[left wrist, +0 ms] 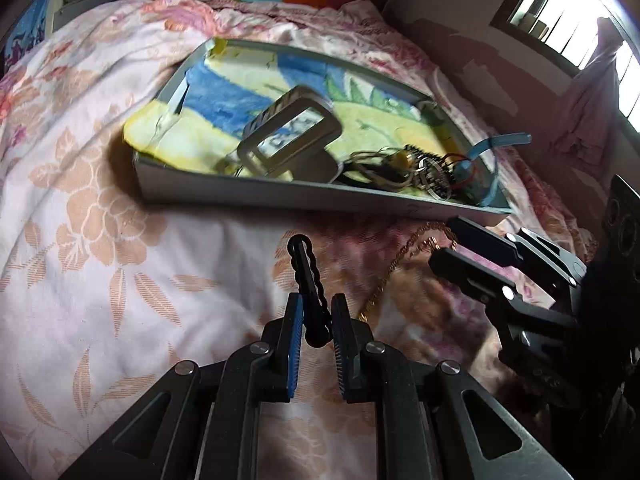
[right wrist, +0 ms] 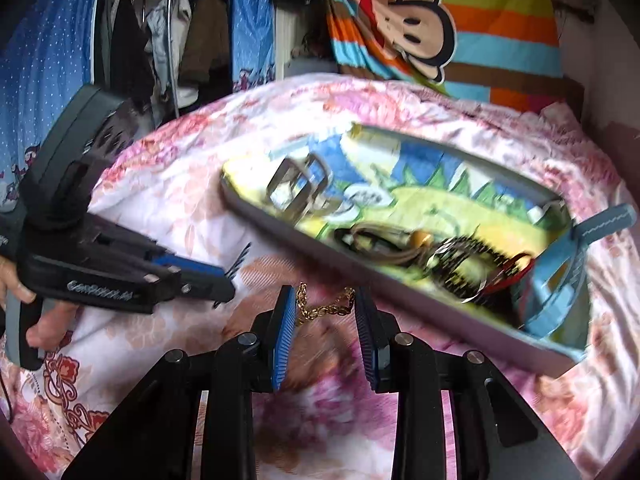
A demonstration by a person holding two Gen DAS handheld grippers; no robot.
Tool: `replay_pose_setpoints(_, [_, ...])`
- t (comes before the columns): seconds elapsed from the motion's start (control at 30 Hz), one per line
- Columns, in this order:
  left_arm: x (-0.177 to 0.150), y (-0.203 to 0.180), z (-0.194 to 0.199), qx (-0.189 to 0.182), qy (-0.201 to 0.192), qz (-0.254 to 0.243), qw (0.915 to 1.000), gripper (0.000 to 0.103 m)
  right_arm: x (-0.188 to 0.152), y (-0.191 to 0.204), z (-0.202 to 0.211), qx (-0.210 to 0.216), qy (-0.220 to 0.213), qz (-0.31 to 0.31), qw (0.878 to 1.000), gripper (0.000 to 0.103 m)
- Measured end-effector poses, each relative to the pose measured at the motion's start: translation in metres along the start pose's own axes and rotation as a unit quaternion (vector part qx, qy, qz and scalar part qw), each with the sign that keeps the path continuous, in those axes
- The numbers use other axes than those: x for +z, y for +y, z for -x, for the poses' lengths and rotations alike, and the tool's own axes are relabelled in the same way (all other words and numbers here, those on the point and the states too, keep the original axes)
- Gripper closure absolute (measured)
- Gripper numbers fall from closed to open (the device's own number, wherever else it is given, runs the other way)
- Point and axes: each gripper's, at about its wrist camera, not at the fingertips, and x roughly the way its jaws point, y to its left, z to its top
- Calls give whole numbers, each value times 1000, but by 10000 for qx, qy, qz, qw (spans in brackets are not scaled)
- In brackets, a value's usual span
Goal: Organize jewelry
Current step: 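Lower the hair clip into the tray with the left tool while the right tool drops the gold chain there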
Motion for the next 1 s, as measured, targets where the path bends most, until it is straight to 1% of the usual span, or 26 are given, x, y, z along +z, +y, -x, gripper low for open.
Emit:
replay_pose_setpoints(0.13, [5,-12,16,-33,-266,-68,9996,89,14,-18,15,-160,-333,-146,9992,76])
replay_pose_setpoints(0.23, [14,-25,28,-125,-451,-157,9988,89,27,-34,28,-312,-629,-285,9971,76])
replay_pose_setpoints(0.37, [38,-45,30,-227,-645,-210,9974,89,39,-57,45,-485,-993,-568,9922,76])
replay_pose_setpoints(0.43, [52,-54,25,-307,-704,-199,9968,89,41,-64,47,-535,-1052,-646,9909,76])
replay_pose_setpoints(0.57, [72,-69,4,-212,-654,-249,9973,89,34,-85,40,-564,-1063,-981,9879,76])
replay_pose_setpoints(0.7, [81,-68,-22,-139,-500,-75,9986,89,22,-105,27,-490,-965,-1365,9847,76])
replay_pose_setpoints(0.8, [81,-63,-40,-73,-362,59,9993,89,14,-118,13,-359,-834,-1660,9819,76])
replay_pose_setpoints(0.9, [78,-61,-53,20,-239,121,9996,89,7,-121,3,-317,-726,-1757,9813,76])
replay_pose_setpoints(0.93, [77,-60,-56,47,-222,134,9997,89,6,-122,0,-339,-695,-1768,9812,76])
replay_pose_setpoints(1.0, [76,-60,-56,37,-313,149,9994,89,3,-122,-3,-357,-672,-1785,9810,75])
